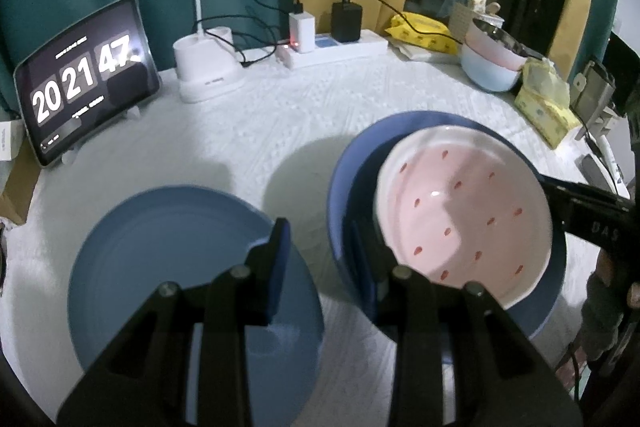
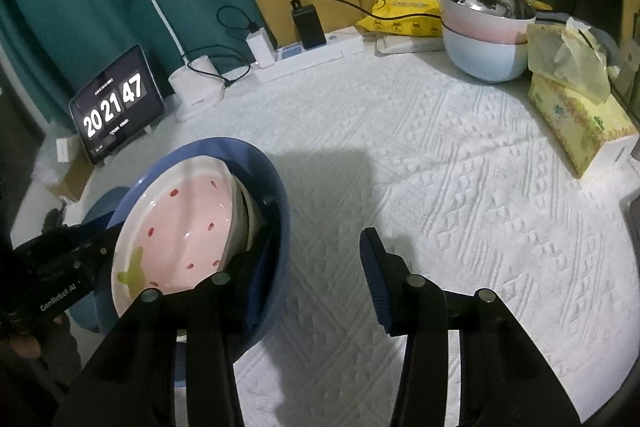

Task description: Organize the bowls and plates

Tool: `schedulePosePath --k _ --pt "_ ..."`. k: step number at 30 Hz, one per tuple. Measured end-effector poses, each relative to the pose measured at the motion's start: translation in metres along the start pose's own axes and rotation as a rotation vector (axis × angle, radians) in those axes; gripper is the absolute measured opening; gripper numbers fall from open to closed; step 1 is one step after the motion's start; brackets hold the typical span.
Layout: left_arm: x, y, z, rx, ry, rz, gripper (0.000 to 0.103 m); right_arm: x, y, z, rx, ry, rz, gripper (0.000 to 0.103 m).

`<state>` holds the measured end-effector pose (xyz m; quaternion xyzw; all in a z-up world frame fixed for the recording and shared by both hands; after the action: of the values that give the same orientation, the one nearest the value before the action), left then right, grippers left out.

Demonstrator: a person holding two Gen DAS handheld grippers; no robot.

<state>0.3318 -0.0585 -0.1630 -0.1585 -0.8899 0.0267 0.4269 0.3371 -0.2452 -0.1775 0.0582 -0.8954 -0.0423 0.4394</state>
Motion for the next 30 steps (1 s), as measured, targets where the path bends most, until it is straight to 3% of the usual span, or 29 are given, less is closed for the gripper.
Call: schedulePosePath --k 3,5,9,13,30 --pt "-0.001 -0.001 0.000 0.004 0.000 -0.005 0.033 -0.001 -0.002 0.000 -0.023 0.008 -0.017 0.047" --pt "0.000 -0.001 0.001 0.002 -0.013 -0.006 0.033 0.000 0.000 0.001 -0.026 0.000 -0.026 0.040" --pt "0.002 -0.005 0.001 -0.021 -0.038 -0.003 0.028 0.006 0.013 0.001 -0.004 -0.025 -0.034 0.011" --pt "0.004 -0.014 0.001 -0.055 -0.055 0.026 0.017 0.005 0.018 -0.001 0.004 -0.036 -0.019 0.010" --pt "0.009 -0.018 0.001 -0.067 -0.074 0.026 0.016 0.012 0.017 0.001 -0.023 -0.050 0.022 0.010"
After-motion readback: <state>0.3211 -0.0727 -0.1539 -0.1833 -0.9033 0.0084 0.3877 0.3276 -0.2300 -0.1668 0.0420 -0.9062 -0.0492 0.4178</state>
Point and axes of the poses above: each gripper's, at about its wrist camera, not at the fingertips, and x roughly against the way its jaws point, y to its left, z to its underside, the point moved 10 cm from there along -x, roughly the way its jaws point, and after that the axes turned 12 degrees about z, right-handed, at the moved point
